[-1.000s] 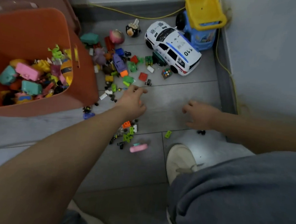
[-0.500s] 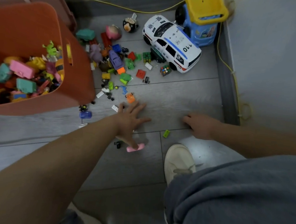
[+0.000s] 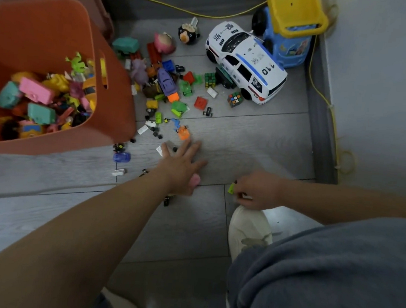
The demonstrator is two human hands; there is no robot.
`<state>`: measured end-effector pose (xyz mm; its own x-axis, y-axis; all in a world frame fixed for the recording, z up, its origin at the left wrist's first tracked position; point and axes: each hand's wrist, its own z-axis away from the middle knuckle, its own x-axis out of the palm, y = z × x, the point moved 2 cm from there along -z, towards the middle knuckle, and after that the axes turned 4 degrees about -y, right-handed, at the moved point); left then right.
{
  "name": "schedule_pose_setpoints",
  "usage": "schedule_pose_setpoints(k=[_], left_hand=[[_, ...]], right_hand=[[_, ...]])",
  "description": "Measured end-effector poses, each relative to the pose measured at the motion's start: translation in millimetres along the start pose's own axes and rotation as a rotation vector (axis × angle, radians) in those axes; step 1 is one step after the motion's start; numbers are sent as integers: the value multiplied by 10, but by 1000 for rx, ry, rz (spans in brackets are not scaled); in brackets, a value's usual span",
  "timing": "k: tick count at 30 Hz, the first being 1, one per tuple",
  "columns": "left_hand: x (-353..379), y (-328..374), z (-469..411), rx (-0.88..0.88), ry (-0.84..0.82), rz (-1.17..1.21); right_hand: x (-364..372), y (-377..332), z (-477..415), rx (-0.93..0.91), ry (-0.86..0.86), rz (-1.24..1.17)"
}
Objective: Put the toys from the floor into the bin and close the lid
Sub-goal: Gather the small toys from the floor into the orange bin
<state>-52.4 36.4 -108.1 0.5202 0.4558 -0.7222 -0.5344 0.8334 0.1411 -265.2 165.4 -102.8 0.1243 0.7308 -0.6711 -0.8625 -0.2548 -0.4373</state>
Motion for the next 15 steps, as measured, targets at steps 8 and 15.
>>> schedule_pose_setpoints(k=[8,15], left_hand=[[-25,-205,89,-114,202,162],[278,-414,299,78,5,-164]], right_hand=[[-25,6,-225,56,38,-207],[-249,93,-405,98,145,9]])
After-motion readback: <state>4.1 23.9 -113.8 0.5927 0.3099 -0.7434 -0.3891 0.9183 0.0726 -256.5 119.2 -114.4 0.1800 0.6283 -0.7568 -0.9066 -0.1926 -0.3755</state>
